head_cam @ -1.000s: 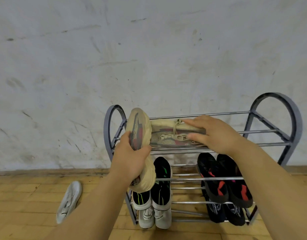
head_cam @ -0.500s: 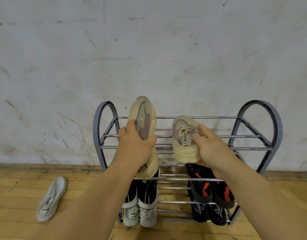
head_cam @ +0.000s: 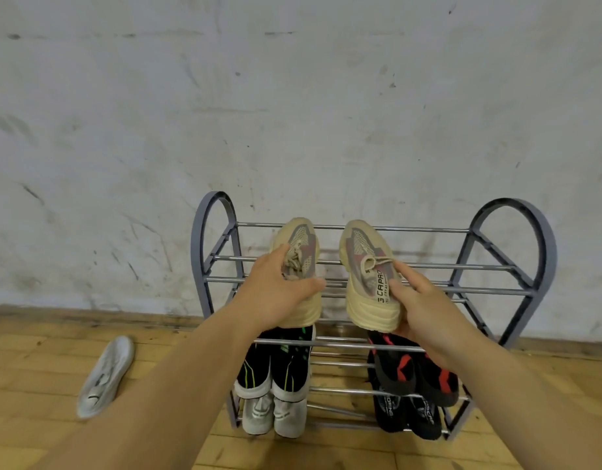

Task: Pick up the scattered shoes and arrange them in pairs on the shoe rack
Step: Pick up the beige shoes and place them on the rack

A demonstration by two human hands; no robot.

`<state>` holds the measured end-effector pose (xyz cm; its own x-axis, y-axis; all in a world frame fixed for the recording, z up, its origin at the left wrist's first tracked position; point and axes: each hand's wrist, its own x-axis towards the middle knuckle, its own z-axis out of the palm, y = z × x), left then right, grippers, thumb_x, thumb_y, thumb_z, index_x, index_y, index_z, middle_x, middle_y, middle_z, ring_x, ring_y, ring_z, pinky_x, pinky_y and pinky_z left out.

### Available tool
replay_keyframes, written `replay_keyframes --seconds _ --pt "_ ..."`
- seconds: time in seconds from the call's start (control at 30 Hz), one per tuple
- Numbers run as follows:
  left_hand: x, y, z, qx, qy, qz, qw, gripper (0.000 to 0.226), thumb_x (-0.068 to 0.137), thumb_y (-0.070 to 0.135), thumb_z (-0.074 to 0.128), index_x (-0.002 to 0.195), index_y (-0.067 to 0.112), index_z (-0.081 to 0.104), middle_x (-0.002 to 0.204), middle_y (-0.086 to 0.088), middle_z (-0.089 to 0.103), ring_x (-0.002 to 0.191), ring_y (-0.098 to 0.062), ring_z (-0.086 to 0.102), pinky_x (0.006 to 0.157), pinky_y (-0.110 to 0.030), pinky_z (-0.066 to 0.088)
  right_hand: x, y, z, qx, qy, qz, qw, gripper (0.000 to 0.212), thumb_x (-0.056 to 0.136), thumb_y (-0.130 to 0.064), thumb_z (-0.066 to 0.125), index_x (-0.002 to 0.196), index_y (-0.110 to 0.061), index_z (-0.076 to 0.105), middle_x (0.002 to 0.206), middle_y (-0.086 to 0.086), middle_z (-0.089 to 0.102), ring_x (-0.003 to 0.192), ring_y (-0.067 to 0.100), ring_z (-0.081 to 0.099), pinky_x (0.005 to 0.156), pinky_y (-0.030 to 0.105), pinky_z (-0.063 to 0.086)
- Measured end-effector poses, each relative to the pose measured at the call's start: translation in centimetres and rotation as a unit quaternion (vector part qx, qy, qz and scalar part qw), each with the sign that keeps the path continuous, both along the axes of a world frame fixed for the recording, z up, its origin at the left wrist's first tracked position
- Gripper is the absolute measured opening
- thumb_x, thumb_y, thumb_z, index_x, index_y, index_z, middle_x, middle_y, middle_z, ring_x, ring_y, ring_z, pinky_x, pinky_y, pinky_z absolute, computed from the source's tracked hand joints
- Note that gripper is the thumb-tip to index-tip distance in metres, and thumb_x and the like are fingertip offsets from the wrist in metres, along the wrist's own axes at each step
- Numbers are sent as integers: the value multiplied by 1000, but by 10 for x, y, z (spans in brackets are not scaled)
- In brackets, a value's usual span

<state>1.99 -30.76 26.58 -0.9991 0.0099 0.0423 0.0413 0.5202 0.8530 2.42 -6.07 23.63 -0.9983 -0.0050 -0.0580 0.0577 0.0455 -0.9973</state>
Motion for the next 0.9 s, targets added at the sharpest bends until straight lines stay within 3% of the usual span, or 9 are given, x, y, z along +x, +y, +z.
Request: replay_keyframes --seconds 0.03,0.1,0.17,0.33,0.43,0.57,0.7,0.83,0.9 --pt "3 -4 -4 -21 -7 5 1000 98 65 66 79 151 40 39 139 13 46 121 -11 54 103 -35 49 1 0 2 -19 -11 2 1000 36 108 -28 50 139 -46 56 114 -7 77 102 19 75 79 41 63" --pt "9 -13 -8 -21 -18 13 1000 106 60 66 78 154 44 34 143 9 43 124 -16 54 103 -37 49 1 0 3 -38 -26 8 999 38 108 -23 50 136 -46 57 114 -4 78 104 24 74 73 37 61" --pt "14 -18 -12 56 -42 5 998 94 69 56 81 151 48 37 137 8 53 116 -14 62 97 -34 52 1 2 2 -43 -32 14 998 40 107 -19 49 136 -47 56 113 -3 78 107 26 73 75 38 60" --pt "19 -12 -16 280 -127 1 951 71 86 22 81 144 47 48 123 4 70 107 -23 71 92 -48 59 9 1 5 -75 -21 21 997 42 107 -11 48 134 -42 57 113 0 78 101 23 73 79 39 59" --pt "20 -5 -12 350 -105 -18 931 69 88 10 78 144 39 52 115 0 76 103 -26 74 90 -47 60 17 9 14 -99 -11 18 995 41 106 -8 48 133 -37 59 111 1 79 91 17 74 78 37 57" --pt "30 9 3 361 -70 -75 927 69 84 8 78 141 37 54 119 -5 74 104 -26 74 85 -44 60 34 50 34 -87 -5 50 995 48 103 -6 50 139 -37 60 123 8 74 97 25 68 79 39 53" --pt "46 24 17 351 -70 -141 923 70 70 18 80 134 37 60 119 -7 74 102 -27 74 80 -39 59 64 102 47 -83 -20 58 995 45 101 -7 48 136 -32 64 129 8 71 113 30 66 94 47 48" --pt "59 30 17 310 -96 -190 927 63 75 17 82 133 31 62 121 -9 73 102 -28 73 82 -40 59 98 148 45 -64 -51 68 994 46 93 -12 54 133 -30 68 133 7 70 113 29 68 90 45 52" --pt "62 30 16 300 -125 -213 922 60 76 19 88 131 29 65 125 -11 71 102 -28 71 83 -42 60 113 167 42 -69 -78 70 992 51 85 -14 68 134 -27 68 134 9 68 113 29 67 88 41 55"
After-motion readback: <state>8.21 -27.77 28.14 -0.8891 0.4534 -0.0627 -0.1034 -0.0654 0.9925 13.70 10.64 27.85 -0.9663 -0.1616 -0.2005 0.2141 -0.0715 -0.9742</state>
